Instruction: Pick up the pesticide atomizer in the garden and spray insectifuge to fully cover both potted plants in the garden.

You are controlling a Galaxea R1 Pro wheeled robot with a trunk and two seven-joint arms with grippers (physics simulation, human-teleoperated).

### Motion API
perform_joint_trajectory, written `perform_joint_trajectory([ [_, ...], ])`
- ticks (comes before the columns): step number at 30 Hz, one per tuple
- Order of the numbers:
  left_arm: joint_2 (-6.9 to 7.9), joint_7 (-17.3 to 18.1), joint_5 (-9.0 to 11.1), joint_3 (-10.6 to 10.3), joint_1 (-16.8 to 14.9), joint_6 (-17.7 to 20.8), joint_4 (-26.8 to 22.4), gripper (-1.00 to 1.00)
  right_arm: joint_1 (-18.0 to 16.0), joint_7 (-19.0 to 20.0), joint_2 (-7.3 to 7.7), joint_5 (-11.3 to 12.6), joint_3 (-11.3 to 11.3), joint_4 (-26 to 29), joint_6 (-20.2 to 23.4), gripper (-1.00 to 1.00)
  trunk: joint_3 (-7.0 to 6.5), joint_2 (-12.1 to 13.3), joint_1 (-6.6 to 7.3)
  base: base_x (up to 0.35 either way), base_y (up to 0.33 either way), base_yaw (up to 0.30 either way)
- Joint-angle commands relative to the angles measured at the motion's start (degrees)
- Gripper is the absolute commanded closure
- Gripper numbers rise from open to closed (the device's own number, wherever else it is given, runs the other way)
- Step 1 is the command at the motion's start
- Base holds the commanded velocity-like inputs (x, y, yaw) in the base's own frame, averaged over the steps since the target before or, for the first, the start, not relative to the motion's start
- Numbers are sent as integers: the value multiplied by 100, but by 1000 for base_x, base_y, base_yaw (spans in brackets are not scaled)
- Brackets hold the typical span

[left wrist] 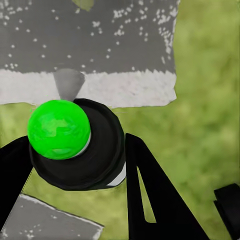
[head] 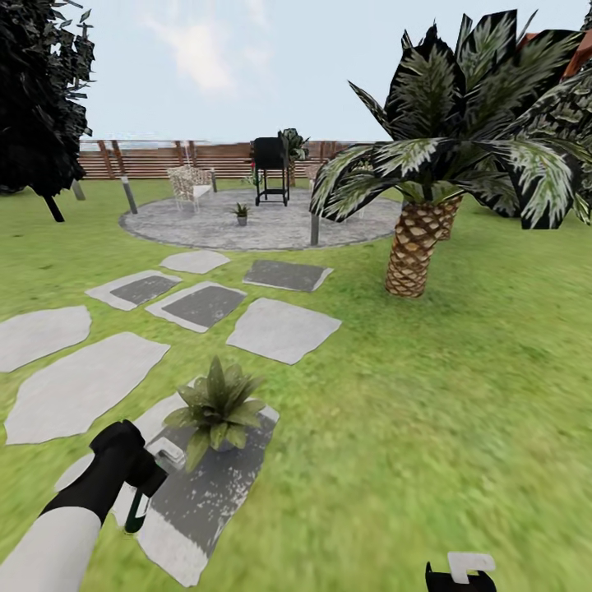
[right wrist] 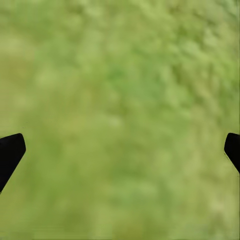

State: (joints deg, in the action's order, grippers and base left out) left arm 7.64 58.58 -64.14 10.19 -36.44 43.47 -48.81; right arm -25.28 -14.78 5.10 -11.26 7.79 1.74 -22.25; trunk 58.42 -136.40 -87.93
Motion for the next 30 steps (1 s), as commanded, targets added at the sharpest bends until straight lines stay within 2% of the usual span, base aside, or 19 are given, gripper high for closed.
perform_joint_trajectory([
  [1,2,41,-38,15,-2,30,-7,100,-4,-16,-4,-60,47,-7,-16,-100,6,-2,-1,250,-140,0],
  [9,88,20,-38,99,-5,22,-40,100,-4,-16,-14,-61,47,-7,-16,-100,6,-2,-1,269,-150,14],
  [14,137,-24,-38,111,39,21,-115,100,-4,-16,-18,-67,47,-8,-16,-100,6,-2,-1,125,-71,236],
  [16,184,-91,-38,182,42,21,-118,100,-4,-16,-18,-68,47,-7,-16,-100,6,-2,-1,15,-8,274],
  [17,206,-158,-34,297,41,21,-119,100,-4,-16,-18,-69,47,-7,-16,-100,6,-2,-1,6,-3,277],
  [20,184,-271,-30,525,44,16,-120,100,-4,-16,-18,-69,47,-9,-16,-100,6,-2,-1,2,-1,278],
  [25,160,-669,-14,576,49,15,-113,100,-4,-16,-18,-69,47,-12,-16,-100,6,-2,-1,0,0,247],
  [30,135,-746,43,565,49,19,-47,100,-4,-16,-18,-69,47,-12,-16,-100,6,-2,-1,0,0,39],
])
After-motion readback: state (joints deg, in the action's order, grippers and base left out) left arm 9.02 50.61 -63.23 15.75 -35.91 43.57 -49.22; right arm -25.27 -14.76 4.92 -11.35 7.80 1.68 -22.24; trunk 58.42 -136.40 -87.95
